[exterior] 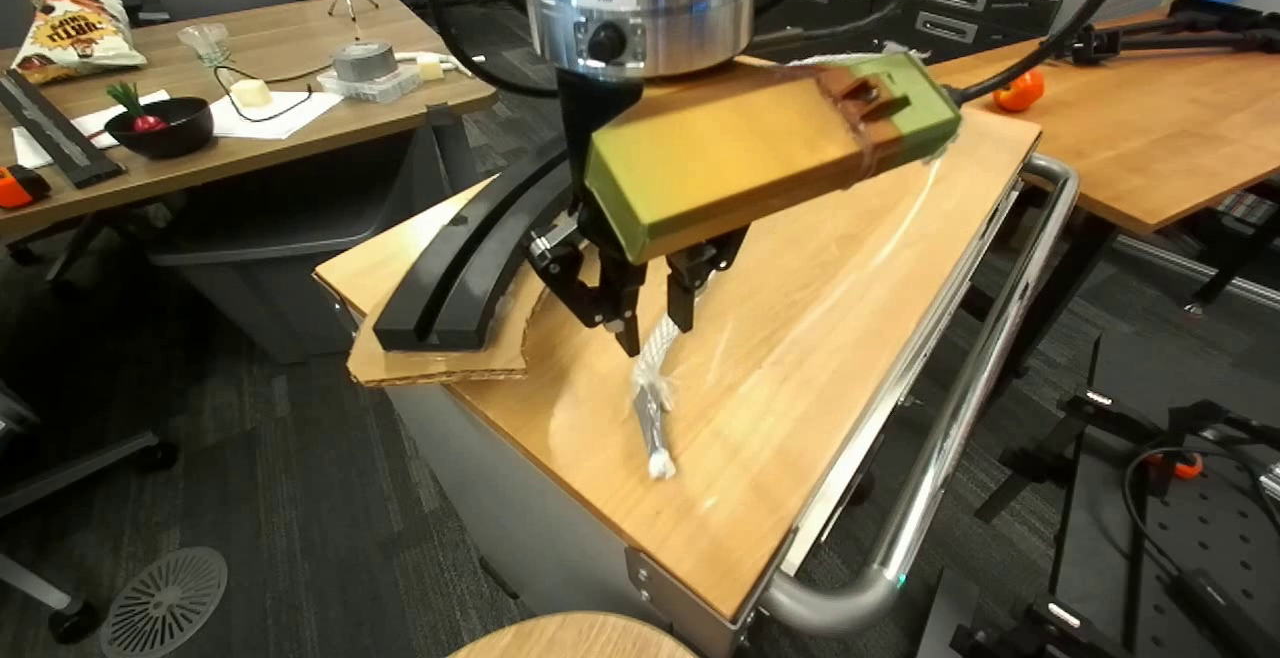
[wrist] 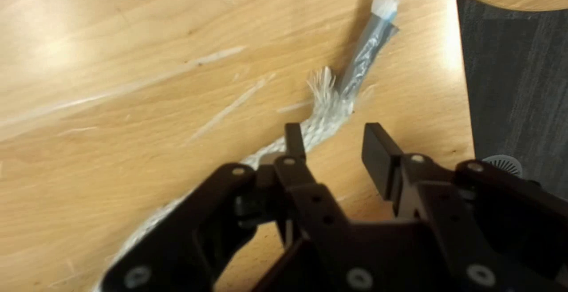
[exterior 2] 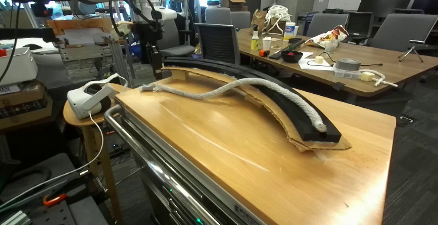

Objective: Take the white rope off the black metallic rail

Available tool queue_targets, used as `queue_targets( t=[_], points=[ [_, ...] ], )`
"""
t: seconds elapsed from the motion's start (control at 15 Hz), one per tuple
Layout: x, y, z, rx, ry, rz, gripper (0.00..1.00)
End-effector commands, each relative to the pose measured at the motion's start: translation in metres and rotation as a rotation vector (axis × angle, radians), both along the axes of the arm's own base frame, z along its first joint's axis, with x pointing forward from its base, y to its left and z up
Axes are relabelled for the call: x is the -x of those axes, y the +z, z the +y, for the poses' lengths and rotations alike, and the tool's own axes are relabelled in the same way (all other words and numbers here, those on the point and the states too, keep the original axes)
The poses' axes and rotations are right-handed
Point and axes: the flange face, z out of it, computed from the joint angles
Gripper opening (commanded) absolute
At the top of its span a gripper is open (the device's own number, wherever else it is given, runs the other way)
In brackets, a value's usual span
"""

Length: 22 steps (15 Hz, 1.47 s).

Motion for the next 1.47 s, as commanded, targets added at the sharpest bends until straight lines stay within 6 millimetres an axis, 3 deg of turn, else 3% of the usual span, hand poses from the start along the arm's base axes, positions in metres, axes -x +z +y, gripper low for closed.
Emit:
queue_targets(
  t=[0.0, 0.07, 0.13, 0.27, 0.4, 0.53, 0.73, 0.8, 0.87, 0.93, 1.07, 1.27, 1.4],
  points=[
    [0.001, 0.005, 0.000, 0.003, 0.005, -0.004, 0.42],
    [0.002, 0.007, 0.000, 0.004, 0.006, -0.006, 0.42],
    [0.002, 0.006, 0.000, 0.005, 0.006, -0.005, 0.67],
    [-0.017, 0.028, 0.001, -0.010, -0.020, -0.013, 0.70],
    [-0.024, 0.075, -0.022, -0.043, -0.151, -0.077, 0.84],
    [-0.022, 0.110, -0.052, -0.067, -0.249, -0.102, 0.98],
    [-0.012, 0.143, -0.110, -0.071, -0.418, -0.097, 1.00],
    [-0.013, 0.150, -0.118, -0.084, -0.470, -0.111, 1.00],
    [-0.019, 0.160, -0.114, -0.101, -0.514, -0.156, 1.00],
    [-0.022, 0.146, -0.117, -0.070, -0.433, -0.119, 1.00],
    [-0.021, 0.156, -0.122, -0.079, -0.484, -0.138, 1.00],
    [-0.020, 0.154, -0.115, -0.080, -0.497, -0.136, 1.00],
    [-0.027, 0.155, -0.127, -0.044, -0.536, -0.156, 1.00]
  ],
)
